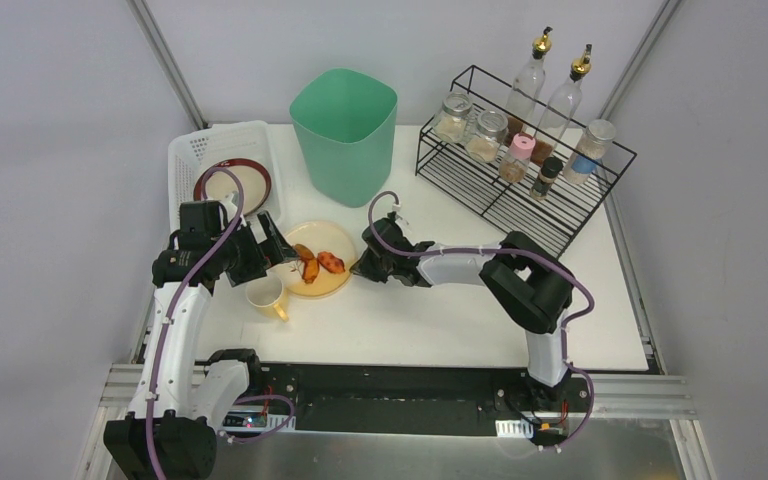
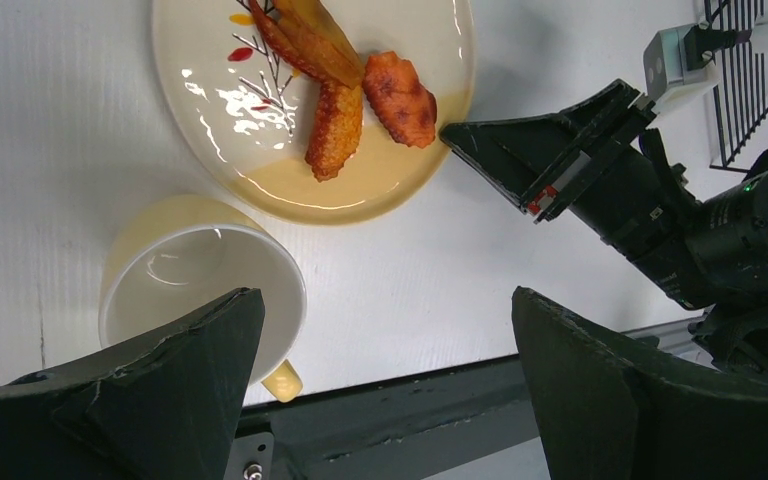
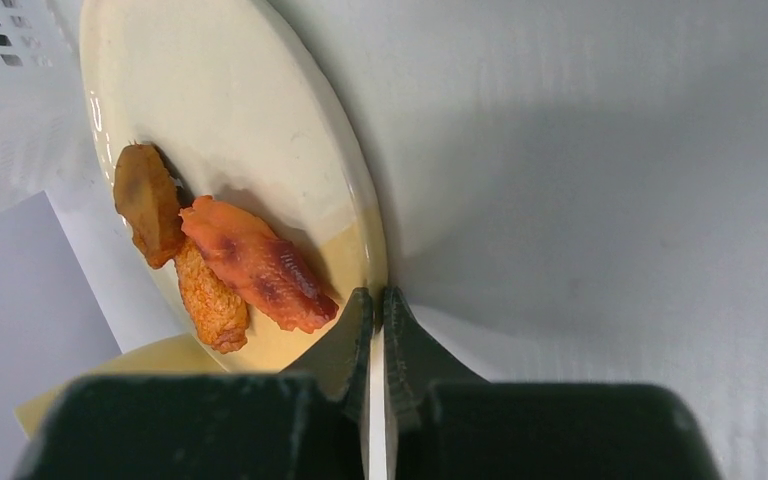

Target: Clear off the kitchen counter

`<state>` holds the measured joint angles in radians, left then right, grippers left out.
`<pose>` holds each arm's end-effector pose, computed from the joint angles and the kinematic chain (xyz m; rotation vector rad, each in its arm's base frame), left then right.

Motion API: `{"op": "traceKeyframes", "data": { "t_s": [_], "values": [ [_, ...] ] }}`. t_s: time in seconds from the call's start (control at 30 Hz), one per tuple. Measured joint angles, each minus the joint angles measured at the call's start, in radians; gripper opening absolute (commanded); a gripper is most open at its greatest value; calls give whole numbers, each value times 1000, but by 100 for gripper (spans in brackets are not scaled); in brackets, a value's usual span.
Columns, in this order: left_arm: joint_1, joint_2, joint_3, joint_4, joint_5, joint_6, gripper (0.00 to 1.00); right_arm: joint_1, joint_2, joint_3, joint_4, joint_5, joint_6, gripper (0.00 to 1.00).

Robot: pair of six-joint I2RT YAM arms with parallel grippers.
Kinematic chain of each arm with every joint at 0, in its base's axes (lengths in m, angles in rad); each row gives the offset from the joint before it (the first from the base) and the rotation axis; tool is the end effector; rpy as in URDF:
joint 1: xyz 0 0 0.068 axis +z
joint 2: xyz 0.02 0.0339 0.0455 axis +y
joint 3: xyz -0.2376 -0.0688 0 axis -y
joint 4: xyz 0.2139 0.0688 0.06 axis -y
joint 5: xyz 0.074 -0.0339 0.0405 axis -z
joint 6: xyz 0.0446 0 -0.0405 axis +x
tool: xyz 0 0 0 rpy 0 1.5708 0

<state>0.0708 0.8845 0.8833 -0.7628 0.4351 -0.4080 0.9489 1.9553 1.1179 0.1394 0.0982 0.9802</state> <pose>0.1670 -0.0070 0.2779 -0.3393 2.3180 -0.6753 0.2293 0.3125 0.1389 0.0937 2.4294 0.8635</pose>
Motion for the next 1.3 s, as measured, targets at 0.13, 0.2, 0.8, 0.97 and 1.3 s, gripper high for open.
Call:
{"op": "traceKeyframes", "data": {
  "t_s": [0.13,0.2,0.8,0.97,1.3],
  "values": [
    [0,5,0,0,6,0,99,1,-55,-63,-8,3,-13,0],
    [0,6,0,0,11,0,99,1,-100,-118,-7,2,-16,0],
    [0,6,0,1,159,-52,99,2,-646,-624,-72,-18,-9,0],
    [0,-4,0,1,193,-73,99,5,-863,-734,-153,3,7,0],
    [-48,-16,7,5,243,-132,99,6,-1209,-866,-359,55,56,0]
  ]
}}
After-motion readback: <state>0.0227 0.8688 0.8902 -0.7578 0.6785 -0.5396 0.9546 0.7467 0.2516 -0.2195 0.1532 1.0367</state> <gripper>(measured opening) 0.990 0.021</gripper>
